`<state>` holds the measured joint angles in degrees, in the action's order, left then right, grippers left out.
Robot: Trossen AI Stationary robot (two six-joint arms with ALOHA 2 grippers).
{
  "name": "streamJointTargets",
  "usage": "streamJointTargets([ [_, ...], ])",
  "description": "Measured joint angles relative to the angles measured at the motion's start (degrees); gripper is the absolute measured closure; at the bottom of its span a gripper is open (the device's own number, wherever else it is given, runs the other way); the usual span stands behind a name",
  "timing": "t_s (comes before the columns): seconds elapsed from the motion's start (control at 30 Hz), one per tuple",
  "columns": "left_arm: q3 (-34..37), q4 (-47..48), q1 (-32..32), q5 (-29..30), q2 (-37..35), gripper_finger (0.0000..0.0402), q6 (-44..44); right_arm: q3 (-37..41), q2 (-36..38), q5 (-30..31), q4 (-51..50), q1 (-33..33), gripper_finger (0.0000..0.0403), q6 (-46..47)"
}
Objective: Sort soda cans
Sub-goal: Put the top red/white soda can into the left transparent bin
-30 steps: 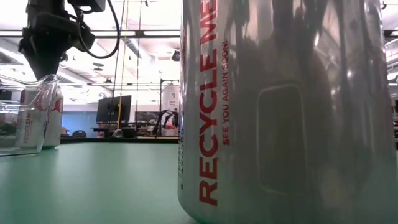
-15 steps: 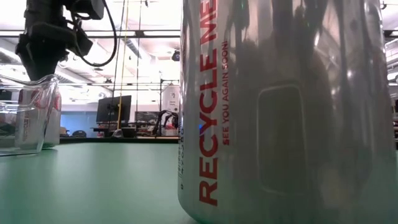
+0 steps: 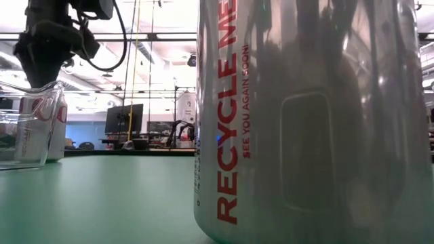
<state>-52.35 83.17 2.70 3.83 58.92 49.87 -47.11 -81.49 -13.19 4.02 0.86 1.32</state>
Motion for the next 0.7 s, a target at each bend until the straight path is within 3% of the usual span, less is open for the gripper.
streamJointTargets([
  [0.7, -0.58, -2.56, -0.02, -0.18, 0.01, 0.0116, -4.72, -0.02, 0.0, 0.0, -0.84, -0.79, 0.0203, 0.0],
])
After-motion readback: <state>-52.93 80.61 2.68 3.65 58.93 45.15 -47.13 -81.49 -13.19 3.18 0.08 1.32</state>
